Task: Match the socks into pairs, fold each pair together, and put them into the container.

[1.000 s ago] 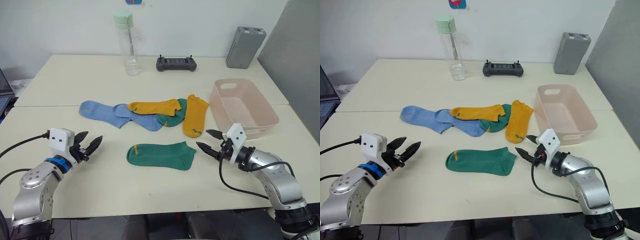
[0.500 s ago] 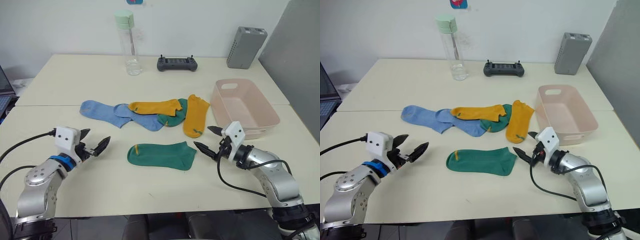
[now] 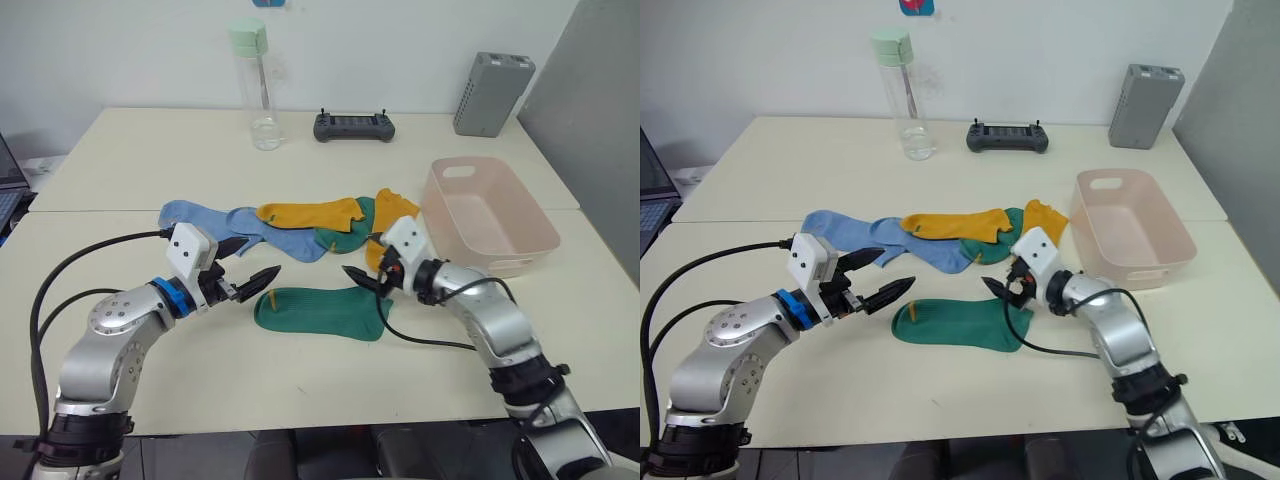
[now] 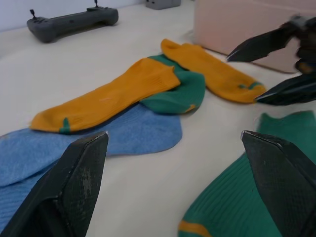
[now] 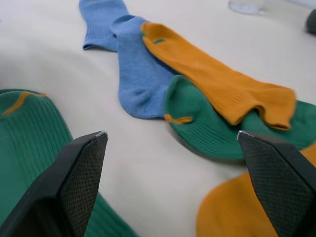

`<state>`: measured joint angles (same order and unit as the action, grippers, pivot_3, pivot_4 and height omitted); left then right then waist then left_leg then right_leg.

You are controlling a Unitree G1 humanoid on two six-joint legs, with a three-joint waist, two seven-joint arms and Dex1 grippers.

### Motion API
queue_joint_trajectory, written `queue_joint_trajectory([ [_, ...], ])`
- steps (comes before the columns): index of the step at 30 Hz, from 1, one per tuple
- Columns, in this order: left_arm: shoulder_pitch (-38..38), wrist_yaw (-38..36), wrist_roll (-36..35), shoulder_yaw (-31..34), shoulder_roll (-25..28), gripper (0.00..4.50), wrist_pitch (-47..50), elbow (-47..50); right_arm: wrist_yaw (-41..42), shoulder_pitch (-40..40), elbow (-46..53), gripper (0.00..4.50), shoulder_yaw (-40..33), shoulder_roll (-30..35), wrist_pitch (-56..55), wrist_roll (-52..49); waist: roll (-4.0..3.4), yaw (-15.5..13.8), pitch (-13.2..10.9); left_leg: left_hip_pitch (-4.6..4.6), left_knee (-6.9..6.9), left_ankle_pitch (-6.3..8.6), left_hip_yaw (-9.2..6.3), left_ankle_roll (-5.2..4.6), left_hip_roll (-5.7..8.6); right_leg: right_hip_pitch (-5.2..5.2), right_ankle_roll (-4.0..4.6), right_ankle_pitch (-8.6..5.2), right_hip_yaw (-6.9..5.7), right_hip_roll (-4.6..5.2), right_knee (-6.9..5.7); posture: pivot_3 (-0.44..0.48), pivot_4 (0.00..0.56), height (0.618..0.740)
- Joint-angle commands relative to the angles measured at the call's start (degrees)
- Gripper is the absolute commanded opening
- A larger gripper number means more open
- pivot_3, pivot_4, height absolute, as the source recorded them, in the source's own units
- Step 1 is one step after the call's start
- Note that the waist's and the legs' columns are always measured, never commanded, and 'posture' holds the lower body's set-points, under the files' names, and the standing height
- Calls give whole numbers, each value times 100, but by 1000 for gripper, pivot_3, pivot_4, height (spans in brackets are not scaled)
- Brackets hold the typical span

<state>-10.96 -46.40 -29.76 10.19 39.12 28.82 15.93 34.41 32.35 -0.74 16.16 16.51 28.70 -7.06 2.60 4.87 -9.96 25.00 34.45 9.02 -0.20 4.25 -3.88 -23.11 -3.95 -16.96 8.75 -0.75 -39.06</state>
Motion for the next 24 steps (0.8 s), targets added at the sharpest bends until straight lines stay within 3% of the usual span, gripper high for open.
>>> queue_joint_trajectory([
  [1, -216, -125, -312, 45, 126, 4471, 282, 303, -37, 558, -812, 4500, 177, -292, -437, 294, 0, 9, 0, 0, 1, 0, 0, 0, 0, 0, 0, 0, -1, 0, 0, 0, 150, 740],
  [7, -274, 42, -218, 63, 22, 4471, 238, 242, -285, 1354, -2575, 4500, 184, -863, -1171, 656, 0, 17, 0, 1, -2, 0, -1, 0, -1, -1, 1, 1, -3, -1, 0, 0, 150, 740],
  [8, -261, 70, -247, 76, 1, 4491, 272, 295, -318, 1405, -2699, 4323, 109, -919, -1233, 641, 0, 17, 0, 1, -4, 0, -2, 0, -1, -1, 2, 1, -4, -1, 0, 0, 150, 740],
  [11, -214, 152, -300, 113, -41, 4500, 341, 414, -269, 1493, -2882, 3599, 26, -953, -1459, 653, 0, 7, 0, 4, -8, 0, -7, 0, 0, -1, 3, 2, -5, -1, 0, 0, 150, 740],
  [21, -175, 244, -287, 71, -72, 4500, 318, 473, -131, 1437, -2886, 28, -264, -1048, -1427, 507, -2, 16, -1, 4, -6, 0, -12, 0, 0, -1, 2, 2, -7, -4, -3, 0, 150, 740],
  [24, -185, 242, -269, 50, -89, 4500, 307, 459, -131, 1527, -2831, 28, -477, -1045, -1600, 418, -2, 14, -1, 4, -6, 0, -12, 0, 0, 0, 2, 1, -7, -4, -2, 0, 150, 740],
])
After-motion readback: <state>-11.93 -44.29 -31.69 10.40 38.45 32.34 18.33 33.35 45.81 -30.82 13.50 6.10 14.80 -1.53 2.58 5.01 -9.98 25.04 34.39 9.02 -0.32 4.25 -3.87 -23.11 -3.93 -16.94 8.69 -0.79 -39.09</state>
